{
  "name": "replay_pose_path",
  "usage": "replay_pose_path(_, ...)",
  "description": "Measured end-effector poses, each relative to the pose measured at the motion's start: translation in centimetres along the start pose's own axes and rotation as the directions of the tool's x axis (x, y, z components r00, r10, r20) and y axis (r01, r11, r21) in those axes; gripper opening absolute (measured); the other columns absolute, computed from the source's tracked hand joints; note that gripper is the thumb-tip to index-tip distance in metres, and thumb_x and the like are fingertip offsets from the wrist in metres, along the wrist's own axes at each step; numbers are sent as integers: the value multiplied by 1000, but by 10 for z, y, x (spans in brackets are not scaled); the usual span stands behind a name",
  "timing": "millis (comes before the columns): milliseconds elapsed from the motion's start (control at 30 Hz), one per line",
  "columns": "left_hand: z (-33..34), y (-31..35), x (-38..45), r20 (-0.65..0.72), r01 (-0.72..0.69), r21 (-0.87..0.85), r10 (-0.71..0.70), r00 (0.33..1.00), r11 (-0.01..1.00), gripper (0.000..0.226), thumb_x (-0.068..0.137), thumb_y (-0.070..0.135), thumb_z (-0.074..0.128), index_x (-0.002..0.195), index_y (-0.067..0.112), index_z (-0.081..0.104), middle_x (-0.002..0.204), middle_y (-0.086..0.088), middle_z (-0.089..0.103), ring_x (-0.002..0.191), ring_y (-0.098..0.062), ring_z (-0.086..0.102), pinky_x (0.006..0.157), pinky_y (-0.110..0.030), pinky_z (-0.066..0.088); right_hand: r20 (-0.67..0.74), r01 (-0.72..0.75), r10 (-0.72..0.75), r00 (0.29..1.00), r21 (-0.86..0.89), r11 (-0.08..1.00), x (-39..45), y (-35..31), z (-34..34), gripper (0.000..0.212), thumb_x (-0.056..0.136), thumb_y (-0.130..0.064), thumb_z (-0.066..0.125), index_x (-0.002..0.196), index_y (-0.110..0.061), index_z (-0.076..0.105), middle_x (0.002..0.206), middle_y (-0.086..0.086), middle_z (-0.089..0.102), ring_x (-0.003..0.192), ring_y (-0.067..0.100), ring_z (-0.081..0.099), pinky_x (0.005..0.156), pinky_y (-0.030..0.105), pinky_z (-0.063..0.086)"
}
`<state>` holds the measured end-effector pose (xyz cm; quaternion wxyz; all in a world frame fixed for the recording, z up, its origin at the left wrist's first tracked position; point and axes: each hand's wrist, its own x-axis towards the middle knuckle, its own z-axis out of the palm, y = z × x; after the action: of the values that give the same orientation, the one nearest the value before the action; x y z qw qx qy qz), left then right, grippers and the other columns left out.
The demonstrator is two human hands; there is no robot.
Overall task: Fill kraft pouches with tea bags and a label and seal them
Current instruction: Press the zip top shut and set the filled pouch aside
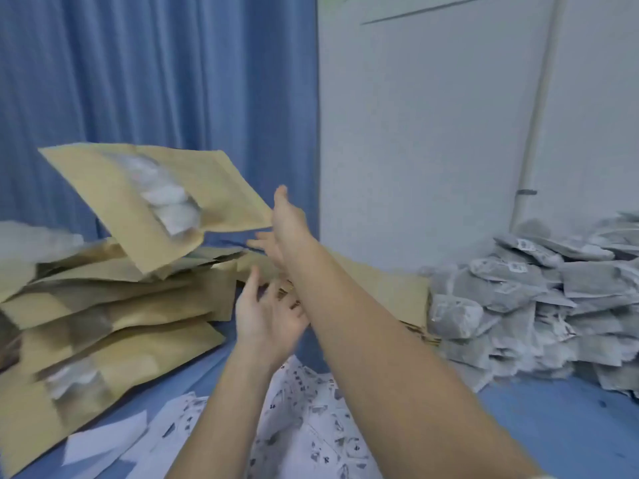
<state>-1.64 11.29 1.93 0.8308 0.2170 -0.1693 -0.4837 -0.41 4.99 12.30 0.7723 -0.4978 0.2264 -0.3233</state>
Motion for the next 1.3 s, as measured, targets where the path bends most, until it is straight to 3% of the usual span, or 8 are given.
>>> replay_pose_path(300, -14, -13, 38, -103, 91, 20, -89, 991, 996, 45, 93, 34, 52, 130, 10, 43, 93, -14, 64, 71, -29, 70, 59, -40, 57, -181, -13, -12, 983, -140, 990, 40, 63, -84, 18, 93, -31, 48, 84, -16, 49, 77, -2, 49, 68, 13, 57, 66, 26, 53)
replay_pose_path(400, -18, -27, 52, -134, 150, 44, -143, 981, 988, 75, 90, 32, 55, 150, 14, 15, 128, -25, 51, 96, -44, 63, 67, -52, 53, -206, 51, -136, 969, -372, 927, 54, 72, -116, 16, 91, -26, 48, 84, -15, 58, 84, 4, 57, 78, 19, 59, 90, 40, 49)
replay_pose_path(500, -28, -40, 65, -195, 181, 35, -171, 966, 983, 82, 89, 30, 58, 152, 16, 8, 139, -28, 39, 100, -49, 56, 73, -56, 49, -127, 57, -419, 899, -915, 399, 66, 81, -159, 39, 92, -27, 47, 125, -7, 52, 126, 12, 55, 119, 27, 49, 102, 33, 33)
replay_pose_path(600, -42, -51, 78, -248, 209, 43, -193, 949, 977, 80, 88, 27, 61, 151, 18, 12, 139, -28, 37, 110, -51, 52, 84, -58, 48, 28, -74, -395, 918, -967, -243, 73, 89, -207, 63, 93, -46, 42, 141, -8, 28, 146, 12, 34, 135, 26, 27, 111, 38, 21)
replay_pose_path(700, -50, -62, 85, -296, 241, 69, -211, 932, 968, 75, 88, 23, 62, 149, 17, 18, 138, -28, 38, 114, -51, 50, 91, -56, 47, -34, -152, -265, 964, -884, -441, 70, 99, -235, 75, 91, -62, 33, 144, -11, 20, 145, 10, 34, 136, 26, 25, 112, 42, 17)
replay_pose_path(867, -49, -85, 85, -331, 305, 134, -248, 911, 943, 49, 85, 22, 66, 127, 10, 44, 125, -26, 45, 109, -41, 55, 97, -47, 46, 287, 1, -506, 813, -871, -491, 42, 109, -236, 28, 94, -37, 51, 111, -18, 61, 84, 8, 68, 78, 25, 64, 69, 29, 45)
replay_pose_path(1033, -24, -92, 69, -148, 262, 163, -239, 960, 951, 65, 77, 26, 71, 133, 7, 43, 110, -17, 67, 88, -29, 70, 61, -30, 56, 412, 35, -750, 518, -886, -462, 3, 121, -220, 25, 85, -30, 50, 84, -21, 74, 43, -3, 51, 35, 16, 50, 35, 19, 33)
replay_pose_path(1300, 10, -92, 40, -179, -21, 523, 134, 975, 852, 31, 102, 11, 37, 134, 8, 36, 130, -18, 53, 116, -29, 55, 103, -44, 43, 363, 425, -545, 756, -905, -13, -55, 104, -200, 37, 98, -19, 42, 134, -17, 50, 109, 12, 62, 102, 23, 52, 93, 22, 36)
